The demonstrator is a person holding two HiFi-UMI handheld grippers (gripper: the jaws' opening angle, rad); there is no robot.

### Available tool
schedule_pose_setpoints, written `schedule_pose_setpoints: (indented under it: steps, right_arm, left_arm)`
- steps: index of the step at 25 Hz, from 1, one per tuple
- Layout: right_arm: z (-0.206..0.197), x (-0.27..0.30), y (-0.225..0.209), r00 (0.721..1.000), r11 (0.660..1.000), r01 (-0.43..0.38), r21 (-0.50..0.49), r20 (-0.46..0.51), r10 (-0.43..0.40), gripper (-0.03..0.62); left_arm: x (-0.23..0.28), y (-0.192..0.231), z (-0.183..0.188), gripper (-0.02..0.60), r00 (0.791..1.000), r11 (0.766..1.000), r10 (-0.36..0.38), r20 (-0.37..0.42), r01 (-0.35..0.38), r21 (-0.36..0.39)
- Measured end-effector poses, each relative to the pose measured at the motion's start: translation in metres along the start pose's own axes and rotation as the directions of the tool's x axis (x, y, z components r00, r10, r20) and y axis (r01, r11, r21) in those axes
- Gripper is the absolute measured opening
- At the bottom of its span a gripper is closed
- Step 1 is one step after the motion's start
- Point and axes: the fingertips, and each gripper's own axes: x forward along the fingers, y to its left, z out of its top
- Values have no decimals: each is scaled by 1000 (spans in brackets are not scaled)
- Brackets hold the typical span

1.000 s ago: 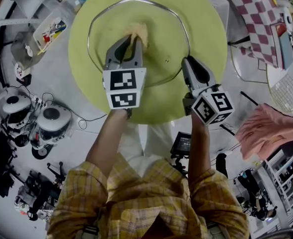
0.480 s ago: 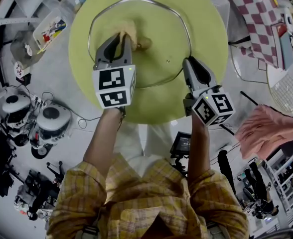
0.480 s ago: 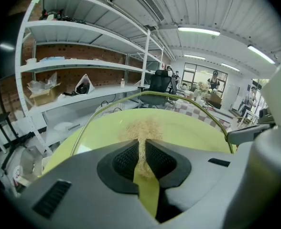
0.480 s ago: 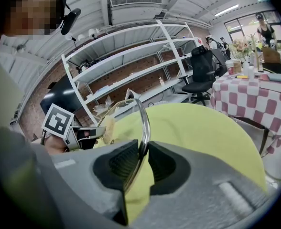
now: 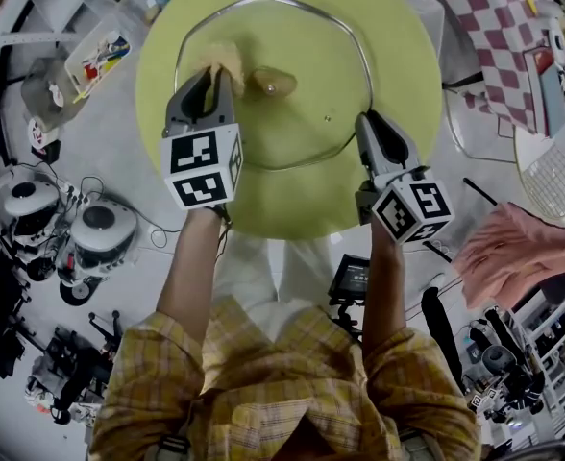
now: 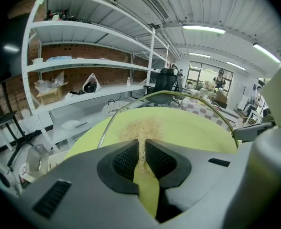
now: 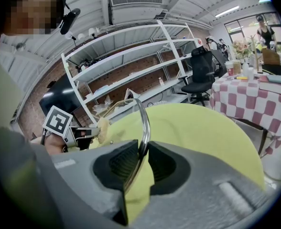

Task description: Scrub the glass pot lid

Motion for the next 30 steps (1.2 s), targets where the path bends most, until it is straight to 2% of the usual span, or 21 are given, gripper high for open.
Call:
schedule_pose_setpoints:
  steps: [8, 17, 30]
  right_arm:
    - [-1, -1, -1, 1000, 1000, 1, -4, 4, -1, 66]
    - [0, 1, 0, 1000, 1000, 5, -5, 3, -5, 66]
    - [1, 1, 0, 1000, 1000, 2, -4, 4, -2, 66]
  left_arm:
    - [-8, 18, -7, 44, 999, 999, 42, -16, -42, -12]
    - [-14, 30, -12, 44, 998, 998, 58, -25, -58, -8]
    - [-13, 19, -22, 43, 997, 998, 66, -31, -66, -22]
